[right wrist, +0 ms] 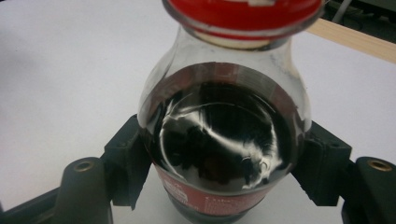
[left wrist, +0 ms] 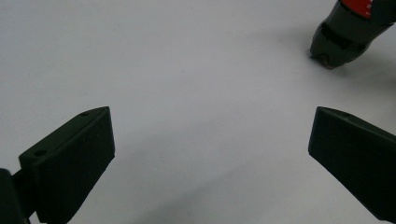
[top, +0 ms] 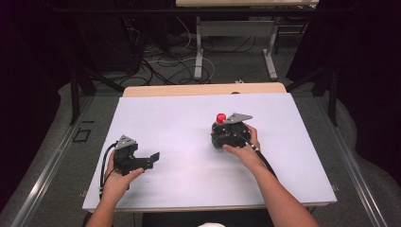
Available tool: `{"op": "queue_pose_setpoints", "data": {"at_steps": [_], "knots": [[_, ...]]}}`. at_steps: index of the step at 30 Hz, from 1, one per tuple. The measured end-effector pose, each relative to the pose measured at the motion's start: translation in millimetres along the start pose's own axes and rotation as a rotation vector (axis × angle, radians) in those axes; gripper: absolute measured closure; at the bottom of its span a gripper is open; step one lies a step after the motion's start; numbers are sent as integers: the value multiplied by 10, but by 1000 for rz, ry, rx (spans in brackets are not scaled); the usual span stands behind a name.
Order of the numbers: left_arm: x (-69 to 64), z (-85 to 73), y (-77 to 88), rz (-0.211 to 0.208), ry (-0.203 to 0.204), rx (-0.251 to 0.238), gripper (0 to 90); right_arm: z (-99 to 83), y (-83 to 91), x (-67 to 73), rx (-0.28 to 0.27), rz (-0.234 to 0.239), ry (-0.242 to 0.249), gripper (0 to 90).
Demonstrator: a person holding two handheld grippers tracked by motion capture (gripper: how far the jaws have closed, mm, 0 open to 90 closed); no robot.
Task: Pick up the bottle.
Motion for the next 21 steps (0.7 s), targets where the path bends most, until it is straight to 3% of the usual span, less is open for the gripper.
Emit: {"op": "queue_pose_setpoints", "data": {"at_steps": [7, 10, 21], "knots": [[-13, 2, -4, -3, -7, 1, 5, 41, 122, 78, 3, 45, 6, 293], [-18, 6, -1, -6, -6, 0, 6, 61, 205, 168, -8, 91, 18, 293], [-62, 20, -6, -19, -19, -4, 12, 107, 415, 445, 2, 173, 68, 293]]}}
Point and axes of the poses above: each handheld gripper's, and its own axes: y roughly backward along the jaws, z roughly out of its top, x roughly to its left, the point moved 2 cm from there along -y, roughly forward along the jaws, and after that the axes turned 11 degrees about -x, right-handed, at the moved point
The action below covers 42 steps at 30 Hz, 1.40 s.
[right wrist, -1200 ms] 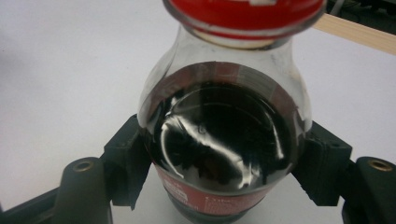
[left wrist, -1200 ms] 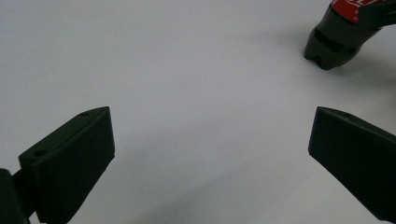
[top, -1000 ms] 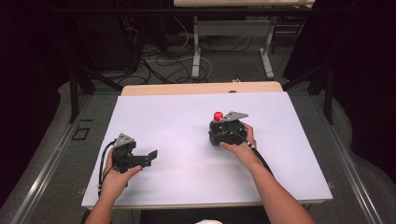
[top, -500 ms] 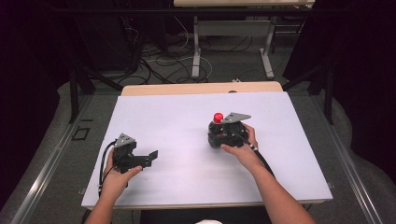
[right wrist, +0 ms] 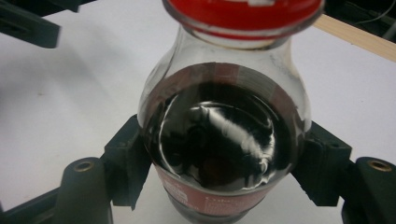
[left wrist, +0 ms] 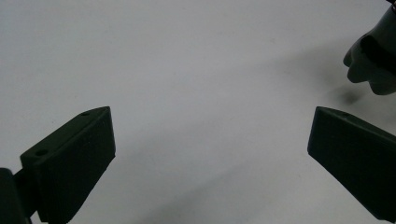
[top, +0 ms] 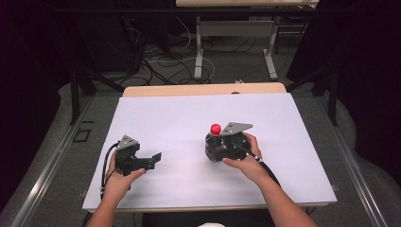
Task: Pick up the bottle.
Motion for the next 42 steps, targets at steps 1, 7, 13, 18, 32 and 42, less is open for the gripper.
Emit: {"op": "queue_pose_setpoints", "data": {"at_steps": [1, 7, 13, 18, 32, 42], "knots": [[-13, 6, 7, -4, 8, 1, 23, 13, 30, 54, -4, 10, 11, 293], [-93, 98, 70, -46, -7, -18, 40, 12, 98, 151, -1, 50, 13, 293], [-213, 188, 129, -84, -5, -55, 92, -19, 165, 229, -4, 62, 13, 293], [-339, 241, 141, -136, 0, -66, 94, -66, 212, 252, -3, 71, 0, 293], [-824, 483, 190, -286, -101, -88, 134, -117, 281, 454, 26, 122, 41, 293], [-1168, 723, 264, -401, -168, -97, 219, -126, 281, 535, 52, 148, 40, 293]]}}
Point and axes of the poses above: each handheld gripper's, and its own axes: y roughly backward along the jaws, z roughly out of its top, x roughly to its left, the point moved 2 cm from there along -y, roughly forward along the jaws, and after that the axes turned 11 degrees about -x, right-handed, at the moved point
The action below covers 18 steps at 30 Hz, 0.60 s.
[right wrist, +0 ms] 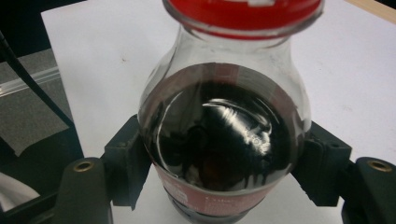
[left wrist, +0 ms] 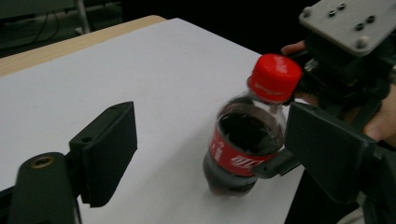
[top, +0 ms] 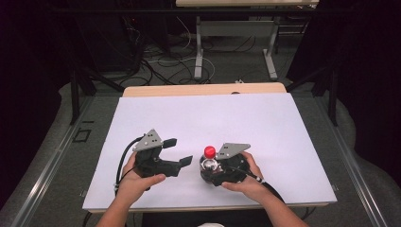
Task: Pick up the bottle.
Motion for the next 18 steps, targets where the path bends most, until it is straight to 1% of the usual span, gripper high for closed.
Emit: {"op": "queue_pose_setpoints", "data": {"at_steps": [1, 2, 3, 4, 5, 7, 8, 9, 10, 11, 12, 13, 14, 15, 16, 17, 18], "knots": [[-21, 19, -7, -9, -4, 0, 244, 2, 4, 12, -7, 2, -1, 294], [-39, 36, -15, -18, -9, -1, 244, 2, 4, 12, -7, 2, -1, 294], [-52, 54, -23, -32, -15, -2, 269, 6, 5, 18, -15, 2, 3, 293], [-66, 71, -29, -47, -13, -1, 269, 6, 5, 18, -15, 2, 3, 293], [-82, 86, -36, -52, -11, -2, 296, 10, 14, 24, -14, 10, 5, 294], [-104, 123, -39, -71, -18, 5, 315, 14, 20, 34, -17, 10, 1, 294], [-117, 135, -52, -75, -15, -2, 323, 16, 21, 35, -19, 11, 4, 294], [-125, 149, -61, -82, -21, 0, 332, 15, 20, 38, -20, 13, 2, 294], [-143, 164, -95, -105, -21, 7, 343, 15, 20, 40, -18, 20, 1, 293], [-143, 164, -95, -105, -21, 7, 344, 15, 20, 40, -18, 20, 1, 293], [-170, 172, -129, -112, -34, 15, 349, 14, 18, 49, -14, 24, 6, 294], [-170, 172, -129, -112, -34, 15, 349, 12, 18, 60, -12, 21, 2, 294], [-177, 173, -154, -124, -42, 21, 354, 12, 16, 65, -13, 20, 4, 294], [-204, 174, -196, -133, -32, 26, 359, 12, 14, 69, -10, 28, 4, 294], [-204, 174, -196, -133, -32, 26, 366, 12, 12, 72, -11, 31, 5, 294], [-215, 178, -213, -137, -41, 29, 376, 11, 9, 74, -12, 29, 11, 294], [-226, 181, -228, -139, -42, 32, 388, 13, 14, 78, -3, 32, 10, 294]]}}
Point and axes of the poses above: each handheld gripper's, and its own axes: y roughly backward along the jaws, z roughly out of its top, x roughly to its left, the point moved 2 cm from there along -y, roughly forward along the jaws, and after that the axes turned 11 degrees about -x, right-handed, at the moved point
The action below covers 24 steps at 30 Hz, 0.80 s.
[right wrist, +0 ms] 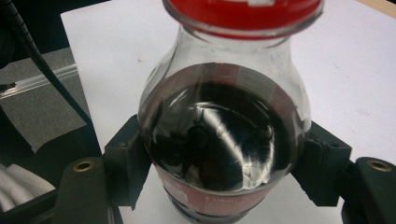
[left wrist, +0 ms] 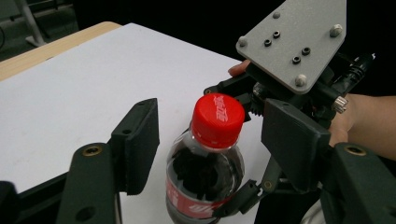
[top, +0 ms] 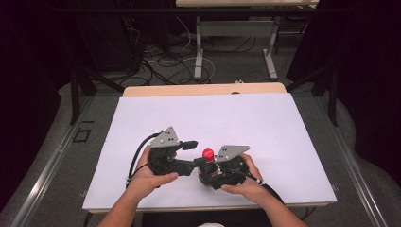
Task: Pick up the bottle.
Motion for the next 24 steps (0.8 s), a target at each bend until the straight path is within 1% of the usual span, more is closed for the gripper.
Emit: {"op": "queue_pose_setpoints", "data": {"at_steps": [1, 2, 3, 5, 6, 7, 8, 9, 10, 11, 12, 14, 16, 17, 18, 20, 24], "knots": [[-5, 11, -26, -5, 5, 5, 404, 0, -1, 2, 5, 7, 0, 293], [-5, 11, -26, -5, 5, 5, 417, -2, -8, 3, -1, 2, 6, 293], [8, 26, -37, -24, 11, 21, 434, -5, -14, 7, -1, 8, 9, 293], [8, 31, -49, -32, 17, 17, 438, -6, -18, 18, -2, 7, 11, 294], [7, 40, -64, -47, 22, 28, 449, -4, -18, 15, 3, 16, 19, 294], [7, 40, -64, -47, 22, 28, 458, -4, -20, 28, -2, 12, 7, 293], [7, 41, -75, -53, 22, 28, 466, -2, -19, 35, 2, 14, 5, 294], [4, 44, -82, -66, 25, 34, 471, -2, -23, 37, -1, 13, 14, 294], [2, 42, -96, -79, 29, 36, 474, 1, -18, 41, 9, 23, 14, 294], [1, 40, -125, -91, 23, 49, 481, 4, -17, 48, 9, 23, 13, 294], [1, 40, -125, -91, 23, 49, 493, 7, -20, 53, 2, 22, 19, 294], [3, 41, -143, -107, 12, 70, 504, 10, -20, 64, 0, 27, 14, 294], [11, 43, -162, -118, 12, 71, 538, 18, -17, 85, 0, 32, 22, 294], [15, 46, -166, -125, 11, 68, 538, 18, -17, 85, 0, 32, 22, 294], [18, 49, -167, -130, 13, 68, 571, 22, -19, 99, -3, 34, 30, 293], [26, 52, -172, -132, 13, 64, 600, 25, -19, 105, -5, 34, 32, 294], [18, 47, -170, -128, 0, 65, 611, 23, -23, 112, 0, 45, 22, 294]]}}
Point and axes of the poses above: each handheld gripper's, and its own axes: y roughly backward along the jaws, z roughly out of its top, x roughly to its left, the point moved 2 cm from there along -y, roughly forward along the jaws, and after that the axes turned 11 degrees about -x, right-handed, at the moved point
